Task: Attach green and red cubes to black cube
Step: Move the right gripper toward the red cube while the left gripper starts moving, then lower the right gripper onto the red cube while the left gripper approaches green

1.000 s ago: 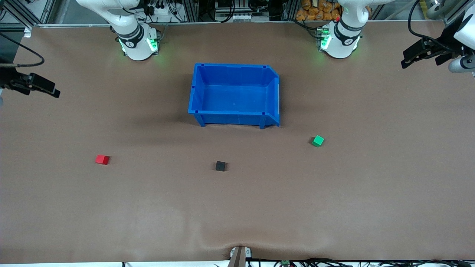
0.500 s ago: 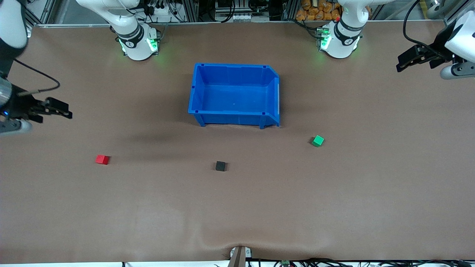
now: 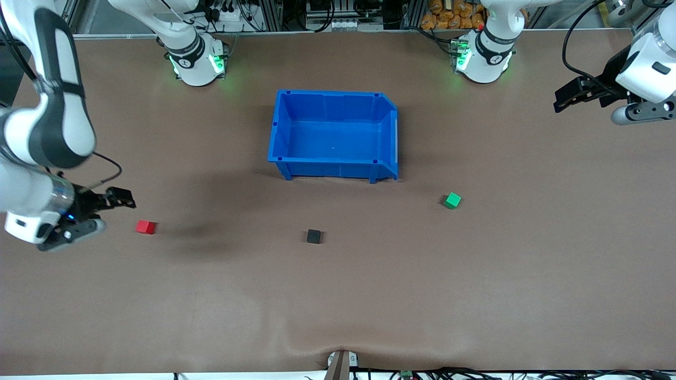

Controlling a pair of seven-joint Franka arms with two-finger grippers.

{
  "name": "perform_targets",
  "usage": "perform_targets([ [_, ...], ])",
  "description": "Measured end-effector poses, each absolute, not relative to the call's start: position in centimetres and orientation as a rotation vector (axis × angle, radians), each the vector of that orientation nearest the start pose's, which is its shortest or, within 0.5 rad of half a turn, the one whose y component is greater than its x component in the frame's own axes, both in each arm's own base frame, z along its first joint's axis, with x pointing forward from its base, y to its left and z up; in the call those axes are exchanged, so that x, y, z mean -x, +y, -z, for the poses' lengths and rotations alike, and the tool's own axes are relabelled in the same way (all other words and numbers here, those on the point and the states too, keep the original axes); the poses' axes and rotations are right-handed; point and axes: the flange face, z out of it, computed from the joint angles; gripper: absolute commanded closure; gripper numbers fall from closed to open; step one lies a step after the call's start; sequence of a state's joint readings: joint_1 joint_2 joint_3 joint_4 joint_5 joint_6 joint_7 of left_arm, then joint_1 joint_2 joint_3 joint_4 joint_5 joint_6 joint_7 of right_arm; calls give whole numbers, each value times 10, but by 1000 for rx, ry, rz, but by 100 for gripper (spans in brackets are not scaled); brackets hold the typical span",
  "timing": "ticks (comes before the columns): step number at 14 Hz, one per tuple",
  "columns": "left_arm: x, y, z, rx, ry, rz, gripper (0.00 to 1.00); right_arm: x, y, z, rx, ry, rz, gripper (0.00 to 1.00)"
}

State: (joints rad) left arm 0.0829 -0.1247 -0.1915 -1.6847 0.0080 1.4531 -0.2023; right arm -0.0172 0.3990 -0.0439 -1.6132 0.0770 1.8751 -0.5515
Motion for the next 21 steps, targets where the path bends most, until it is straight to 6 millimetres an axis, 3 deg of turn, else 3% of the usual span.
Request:
perform_targets([
  [4, -500, -64, -617, 3082, -161, -166, 0, -653, -33, -355, 2841, -939, -205, 0],
  [8, -503, -68, -606, 3081, -172, -155, 0, -654, -73, -303, 2799, -1098, -145, 0],
  [10, -505, -77, -592, 3078, -200, -138, 0, -654, -82, -278, 2811, -1106, -117, 0],
  [13, -509, -96, -562, 3073, -253, -107, 0, -651, -82, -267, 2869, -953, -133, 0],
  [17, -514, -100, -517, 3075, -283, -90, 0, -644, -83, -255, 2901, -816, -181, 0],
  [21, -518, -103, -465, 3073, -356, -96, 0, -639, -87, -235, 2981, -461, -253, 0],
])
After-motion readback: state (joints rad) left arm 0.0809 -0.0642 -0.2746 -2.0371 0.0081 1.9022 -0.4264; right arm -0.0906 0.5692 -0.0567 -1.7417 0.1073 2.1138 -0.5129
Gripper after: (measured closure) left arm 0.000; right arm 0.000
